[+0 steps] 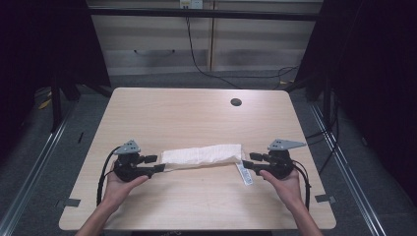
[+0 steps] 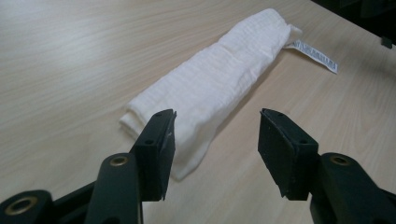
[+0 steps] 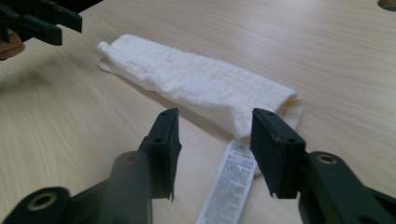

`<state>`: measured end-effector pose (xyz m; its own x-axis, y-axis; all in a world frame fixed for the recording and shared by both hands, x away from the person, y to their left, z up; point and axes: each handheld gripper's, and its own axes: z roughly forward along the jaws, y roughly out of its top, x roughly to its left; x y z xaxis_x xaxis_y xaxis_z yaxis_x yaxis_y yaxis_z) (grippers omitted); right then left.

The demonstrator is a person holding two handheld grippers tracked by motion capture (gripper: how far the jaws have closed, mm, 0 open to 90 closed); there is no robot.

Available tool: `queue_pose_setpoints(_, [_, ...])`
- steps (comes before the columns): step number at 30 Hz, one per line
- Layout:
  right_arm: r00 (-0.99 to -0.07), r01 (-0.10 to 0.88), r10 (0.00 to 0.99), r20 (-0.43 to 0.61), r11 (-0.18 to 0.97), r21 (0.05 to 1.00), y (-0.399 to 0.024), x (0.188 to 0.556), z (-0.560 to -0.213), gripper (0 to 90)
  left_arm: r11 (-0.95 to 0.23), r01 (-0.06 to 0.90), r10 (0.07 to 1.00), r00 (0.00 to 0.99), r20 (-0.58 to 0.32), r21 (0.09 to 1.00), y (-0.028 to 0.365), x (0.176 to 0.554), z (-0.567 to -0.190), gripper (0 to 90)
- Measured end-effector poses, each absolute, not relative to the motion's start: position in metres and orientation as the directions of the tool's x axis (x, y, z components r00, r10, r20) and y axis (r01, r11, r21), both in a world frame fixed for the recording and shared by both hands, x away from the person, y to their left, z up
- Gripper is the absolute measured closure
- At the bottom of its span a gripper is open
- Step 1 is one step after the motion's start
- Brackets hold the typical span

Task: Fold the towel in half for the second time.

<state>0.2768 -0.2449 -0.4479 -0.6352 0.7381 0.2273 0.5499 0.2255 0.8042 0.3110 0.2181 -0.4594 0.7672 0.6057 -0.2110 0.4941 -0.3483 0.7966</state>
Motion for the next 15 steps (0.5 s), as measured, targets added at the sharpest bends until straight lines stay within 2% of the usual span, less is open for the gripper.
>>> queue_pose_setpoints(4, [-0.613, 0.556, 0.756, 0.228, 0.208, 0.805, -0.259, 0.265, -0.445, 45.4, -0.325, 0.471, 0.609, 0.767, -0.199, 0.820, 0.232, 0.299, -0.448, 41.6])
queue_pose_setpoints(9, [-0.553, 0.561, 0.803, 0.222, 0.162, 0.812, -0.279, 0.249, -0.445, 38.8, -0.284, 0.496, 0.652, 0.728, -0.214, 0.820, 0.253, 0.289, -0.448, 34.5])
queue_pose_setpoints(15, [-0.500, 0.571, 0.838, 0.216, 0.132, 0.810, -0.296, 0.235, -0.452, 37.9, -0.248, 0.521, 0.692, 0.685, -0.227, 0.816, 0.274, 0.269, -0.463, 32.3])
